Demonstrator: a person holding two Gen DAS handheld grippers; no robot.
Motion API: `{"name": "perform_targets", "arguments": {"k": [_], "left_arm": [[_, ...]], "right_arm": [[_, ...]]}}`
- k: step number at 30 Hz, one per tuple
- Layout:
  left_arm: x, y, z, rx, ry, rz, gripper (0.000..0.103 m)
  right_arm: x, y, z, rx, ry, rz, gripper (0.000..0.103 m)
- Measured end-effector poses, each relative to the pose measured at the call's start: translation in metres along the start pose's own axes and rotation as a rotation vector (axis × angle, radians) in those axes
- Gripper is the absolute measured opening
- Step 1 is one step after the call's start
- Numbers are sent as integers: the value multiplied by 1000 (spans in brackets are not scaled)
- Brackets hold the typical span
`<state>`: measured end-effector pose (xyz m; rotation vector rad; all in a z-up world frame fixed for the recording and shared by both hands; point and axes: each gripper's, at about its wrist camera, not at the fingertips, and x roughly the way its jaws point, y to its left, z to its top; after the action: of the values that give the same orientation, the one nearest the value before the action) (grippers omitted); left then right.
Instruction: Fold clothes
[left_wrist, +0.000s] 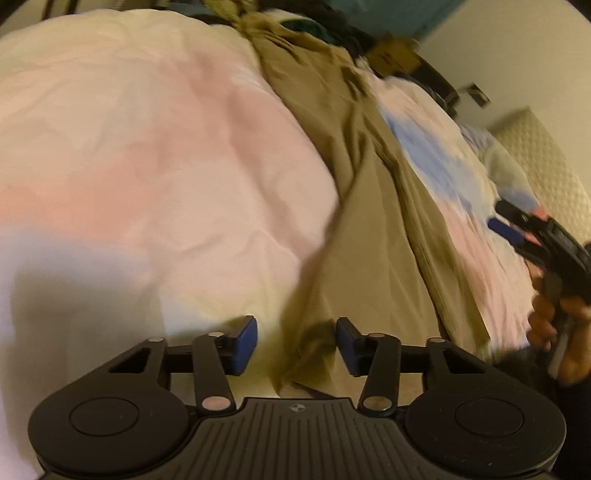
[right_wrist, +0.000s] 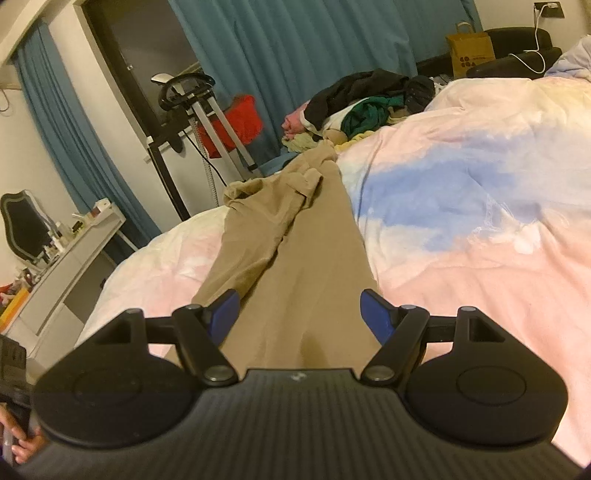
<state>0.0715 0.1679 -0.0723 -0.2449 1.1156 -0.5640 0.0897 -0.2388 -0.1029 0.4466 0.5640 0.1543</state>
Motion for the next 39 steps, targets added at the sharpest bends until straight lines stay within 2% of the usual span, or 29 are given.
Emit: {"name": "perform_targets", "arguments": {"k": [2, 3, 4, 5, 6, 9, 12, 28, 35, 36, 37, 39], "left_arm": [[1, -7, -2, 36, 19, 2, 35], [1, -12, -2, 57, 27, 15, 23], [1, -17, -2, 79, 34, 29, 16], [1, -22, -3, 101, 41, 42, 15], [1, -27, -3, 123, 49, 56, 8], [-6, -63, -6, 249, 37, 161, 5], [-16, -117, -13, 405, -10, 231, 4], [37, -251, -65, 567, -74, 268, 3], [72, -234, -61, 425, -4, 198, 4], [77, -231, -60, 404, 6, 188, 7], [82, -228, -59, 384, 16, 178, 19], [92, -223, -58, 342, 36, 157, 31]], "right_arm": [[2, -2, 0, 13, 10, 0, 74], [2, -2, 0, 19, 14, 1, 74], [3, -3, 0, 24, 17, 4, 74], [3, -3, 1, 24, 19, 5, 74], [2, -3, 1, 17, 18, 0, 74], [-1, -3, 3, -4, 11, -27, 74], [-6, -7, 6, -2, 3, -62, 74], [-15, -31, 13, 98, -3, -63, 74], [-14, -32, 12, 94, 7, -59, 74], [-13, -32, 11, 91, 10, -57, 74], [-13, -31, 11, 87, 12, -56, 74], [-13, -31, 10, 81, 17, -54, 74]]}}
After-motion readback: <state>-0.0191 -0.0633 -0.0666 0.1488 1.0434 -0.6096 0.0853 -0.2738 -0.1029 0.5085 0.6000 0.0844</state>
